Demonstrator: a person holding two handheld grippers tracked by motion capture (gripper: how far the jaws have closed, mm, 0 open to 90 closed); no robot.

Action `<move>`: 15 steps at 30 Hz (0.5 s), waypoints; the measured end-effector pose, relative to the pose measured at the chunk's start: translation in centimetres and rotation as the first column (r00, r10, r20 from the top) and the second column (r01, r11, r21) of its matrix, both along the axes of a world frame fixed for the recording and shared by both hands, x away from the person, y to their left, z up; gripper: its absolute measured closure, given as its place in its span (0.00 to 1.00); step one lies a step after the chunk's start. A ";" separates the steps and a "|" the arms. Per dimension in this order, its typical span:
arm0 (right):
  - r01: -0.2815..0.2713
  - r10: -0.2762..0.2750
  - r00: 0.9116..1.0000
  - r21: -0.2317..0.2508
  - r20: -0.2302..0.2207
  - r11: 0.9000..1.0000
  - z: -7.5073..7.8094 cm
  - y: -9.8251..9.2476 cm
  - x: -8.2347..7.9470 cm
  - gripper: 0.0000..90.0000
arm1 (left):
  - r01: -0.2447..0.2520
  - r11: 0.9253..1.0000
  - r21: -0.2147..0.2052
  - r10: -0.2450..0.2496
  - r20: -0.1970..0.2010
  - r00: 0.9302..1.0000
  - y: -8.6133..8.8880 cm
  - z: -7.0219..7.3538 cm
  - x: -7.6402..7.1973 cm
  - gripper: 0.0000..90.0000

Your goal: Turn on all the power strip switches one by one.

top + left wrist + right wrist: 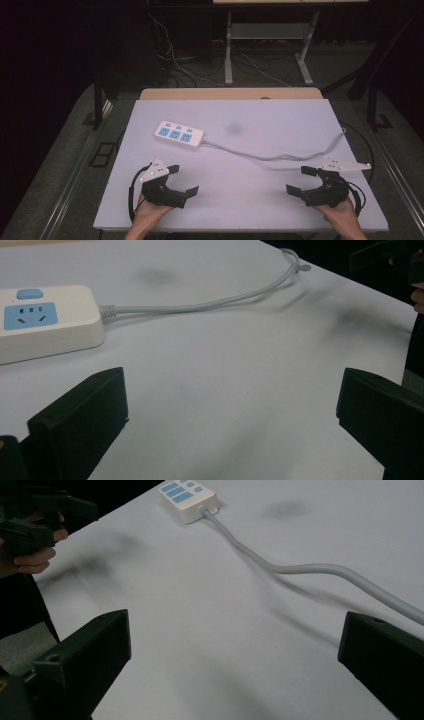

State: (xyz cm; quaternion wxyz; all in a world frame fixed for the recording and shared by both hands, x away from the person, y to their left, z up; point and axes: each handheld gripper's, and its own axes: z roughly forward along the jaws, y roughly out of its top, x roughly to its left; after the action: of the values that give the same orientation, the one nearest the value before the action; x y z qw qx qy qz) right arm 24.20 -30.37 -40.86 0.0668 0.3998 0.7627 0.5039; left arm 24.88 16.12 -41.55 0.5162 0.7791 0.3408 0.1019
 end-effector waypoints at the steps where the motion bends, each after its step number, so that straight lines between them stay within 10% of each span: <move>1: 0.000 0.000 1.000 -0.002 0.002 1.000 0.0 0.0 0.0 0.01 | 0.002 1.000 0.001 -0.002 -0.001 1.000 0.0 0.0 0.0 0.00; 15: -0.002 0.002 1.000 -0.004 -0.009 1.000 -0.2 0.1 0.1 0.01 | 0.003 1.000 -0.002 -0.003 -0.003 1.000 0.2 0.2 -0.2 0.00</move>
State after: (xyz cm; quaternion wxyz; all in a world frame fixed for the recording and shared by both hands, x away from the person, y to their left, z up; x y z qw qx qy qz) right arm 24.25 -30.31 -41.02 0.0639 0.4013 0.7644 0.5005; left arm 24.71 16.32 -41.31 0.5168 0.7791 0.3406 0.0997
